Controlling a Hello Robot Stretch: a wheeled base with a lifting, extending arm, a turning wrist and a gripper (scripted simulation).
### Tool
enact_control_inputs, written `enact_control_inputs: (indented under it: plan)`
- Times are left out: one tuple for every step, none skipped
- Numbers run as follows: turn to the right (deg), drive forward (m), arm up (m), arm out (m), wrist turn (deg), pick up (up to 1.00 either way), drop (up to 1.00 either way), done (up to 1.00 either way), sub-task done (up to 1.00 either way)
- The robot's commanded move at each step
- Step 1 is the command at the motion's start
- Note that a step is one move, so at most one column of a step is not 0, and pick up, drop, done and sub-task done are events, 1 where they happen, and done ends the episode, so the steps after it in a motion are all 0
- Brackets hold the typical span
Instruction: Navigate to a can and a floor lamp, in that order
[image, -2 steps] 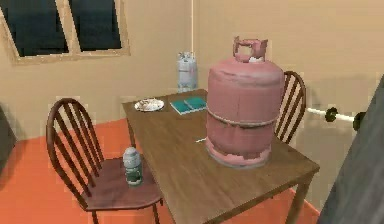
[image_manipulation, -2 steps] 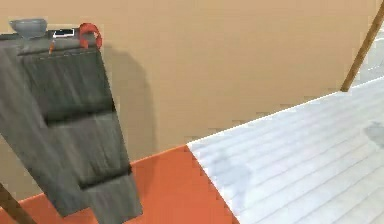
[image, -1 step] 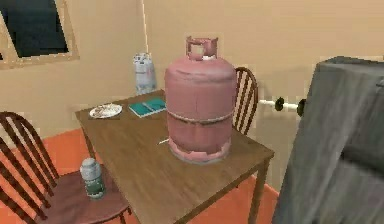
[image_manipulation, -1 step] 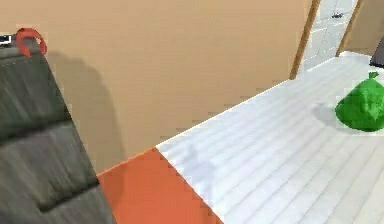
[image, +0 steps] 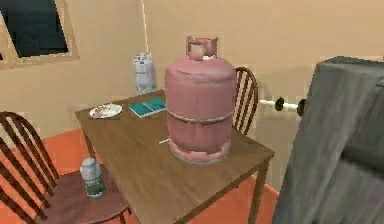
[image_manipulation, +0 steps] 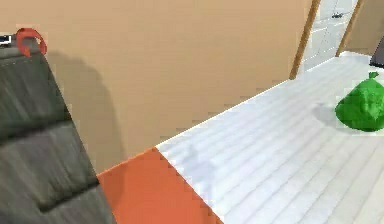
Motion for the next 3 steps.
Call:
enact_control_inputs:
  plan:
    - [-45.0,0.00,0.00,0.00,0.0,0.00,0.00,0.00,0.00]
    - [-42.0,0.00,0.00,0.00,0.0,0.00,0.00,0.00,0.00]
    - [0.0,1.00,0.00,0.00,0.0,0.00,0.00,0.00,0.00]
